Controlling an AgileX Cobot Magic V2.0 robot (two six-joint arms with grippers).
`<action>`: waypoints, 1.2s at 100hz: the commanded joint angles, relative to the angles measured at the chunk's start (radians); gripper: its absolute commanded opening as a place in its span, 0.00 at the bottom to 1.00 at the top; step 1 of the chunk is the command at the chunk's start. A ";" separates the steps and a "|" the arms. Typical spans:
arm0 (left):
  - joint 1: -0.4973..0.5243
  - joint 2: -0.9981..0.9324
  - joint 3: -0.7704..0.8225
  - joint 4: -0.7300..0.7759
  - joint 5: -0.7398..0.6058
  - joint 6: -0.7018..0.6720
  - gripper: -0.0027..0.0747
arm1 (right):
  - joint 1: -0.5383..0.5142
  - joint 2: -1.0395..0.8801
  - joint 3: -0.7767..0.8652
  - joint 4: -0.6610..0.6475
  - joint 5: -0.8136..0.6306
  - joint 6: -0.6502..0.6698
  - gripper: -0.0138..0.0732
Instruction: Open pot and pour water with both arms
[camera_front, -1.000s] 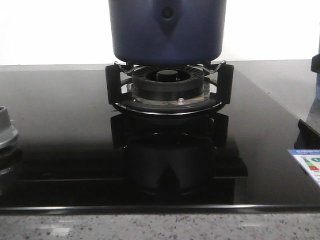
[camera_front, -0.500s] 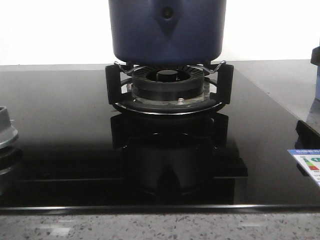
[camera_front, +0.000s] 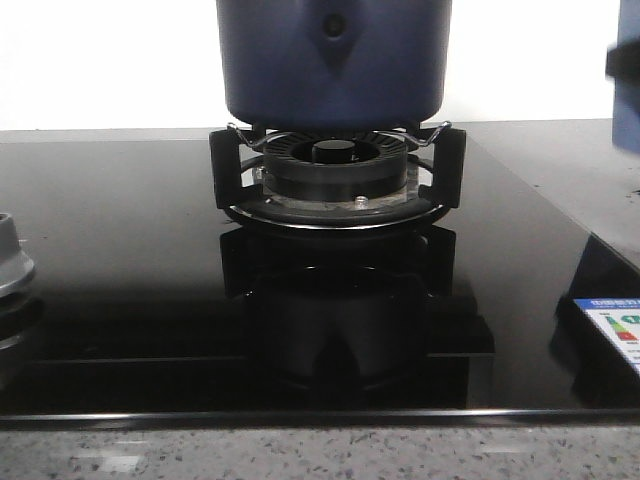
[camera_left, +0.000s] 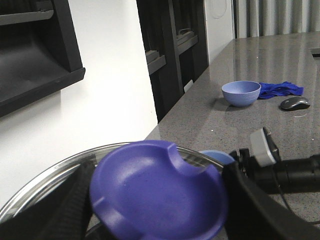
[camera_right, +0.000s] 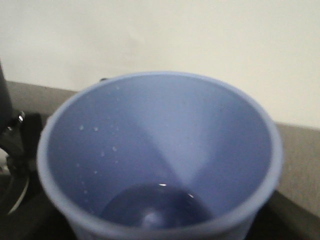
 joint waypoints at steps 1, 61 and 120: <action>0.002 -0.025 -0.030 -0.103 -0.017 -0.009 0.36 | -0.004 -0.079 -0.079 -0.071 -0.082 -0.002 0.41; 0.002 -0.025 -0.030 -0.144 -0.019 -0.011 0.36 | 0.268 -0.034 -0.610 -0.429 0.374 -0.002 0.41; 0.002 -0.025 -0.030 -0.151 -0.002 -0.027 0.36 | 0.311 0.106 -0.791 -0.863 0.443 -0.004 0.41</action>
